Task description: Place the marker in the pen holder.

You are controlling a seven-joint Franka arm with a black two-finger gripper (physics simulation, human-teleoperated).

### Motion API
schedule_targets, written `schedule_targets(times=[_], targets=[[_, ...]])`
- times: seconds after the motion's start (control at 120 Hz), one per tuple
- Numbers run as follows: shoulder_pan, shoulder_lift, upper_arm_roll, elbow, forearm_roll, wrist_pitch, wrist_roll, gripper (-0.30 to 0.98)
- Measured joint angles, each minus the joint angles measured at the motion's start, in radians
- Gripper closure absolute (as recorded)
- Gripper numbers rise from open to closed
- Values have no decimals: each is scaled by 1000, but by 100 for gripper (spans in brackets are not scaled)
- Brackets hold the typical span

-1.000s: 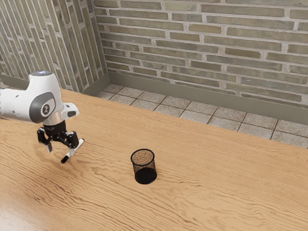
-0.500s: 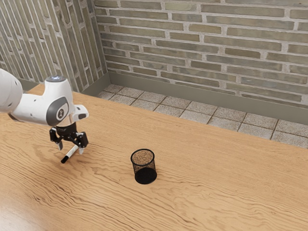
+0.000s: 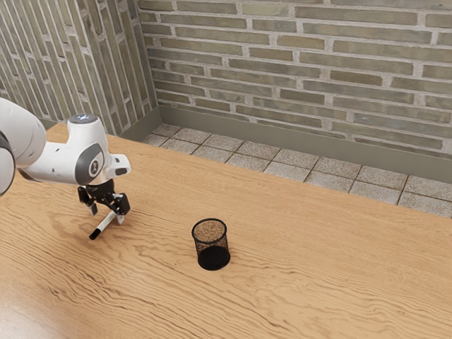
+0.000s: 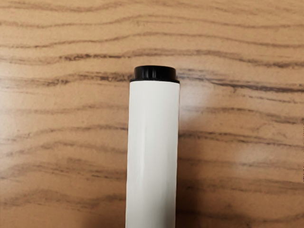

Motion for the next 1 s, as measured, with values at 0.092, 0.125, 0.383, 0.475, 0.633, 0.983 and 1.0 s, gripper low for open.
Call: schedule_targets(times=[0.092,0.125,0.383,0.475,0.633,0.983,1.0], targets=[[5,8,0,12,-2,1,23,1],[6,14,-3,23,-2,2,30,1],[10,45,-6,73,-58,-5,60,0],[11,48,-6,79,-76,-15,53,2],[10,48,-6,82,-90,-29,33,10],[11,48,-5,82,-95,-40,3,46],[11,48,-5,82,-95,-40,2,48]])
